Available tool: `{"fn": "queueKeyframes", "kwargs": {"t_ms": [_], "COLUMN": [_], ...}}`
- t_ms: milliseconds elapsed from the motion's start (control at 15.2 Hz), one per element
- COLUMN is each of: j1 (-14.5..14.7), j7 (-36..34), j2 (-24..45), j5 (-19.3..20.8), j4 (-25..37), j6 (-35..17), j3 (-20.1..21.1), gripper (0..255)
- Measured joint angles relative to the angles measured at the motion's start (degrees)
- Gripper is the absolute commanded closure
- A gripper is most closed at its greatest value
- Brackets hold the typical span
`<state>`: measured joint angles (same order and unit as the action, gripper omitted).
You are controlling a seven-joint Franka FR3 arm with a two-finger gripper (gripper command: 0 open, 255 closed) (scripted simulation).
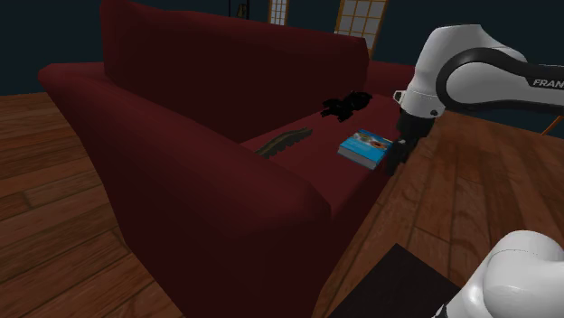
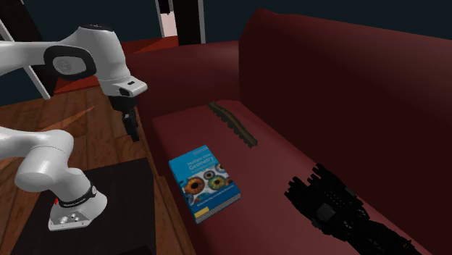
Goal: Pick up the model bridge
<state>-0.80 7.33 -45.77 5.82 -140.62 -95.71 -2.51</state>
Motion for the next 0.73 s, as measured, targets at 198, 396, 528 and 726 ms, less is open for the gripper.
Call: {"fn": "queueKeyframes", "kwargs": {"t_ms": [198,396,528,726], "j1": [-0.33,-1.21,-1.86,-3.29], "j7": [-3.66,-12.46,-18.85,-28.19], "j2": [1.9,6.94,10.53,17.34], "j5": [-1.2,-3.63,-5.07,-6.24], "j4": [0.86,3.79,6.14,11.14], "j6": [-0.95,-2.9,-4.08,-5.89], "j3": [1.68,5.48,8.19,11.61], "gripper": [0,0,0,0]}}
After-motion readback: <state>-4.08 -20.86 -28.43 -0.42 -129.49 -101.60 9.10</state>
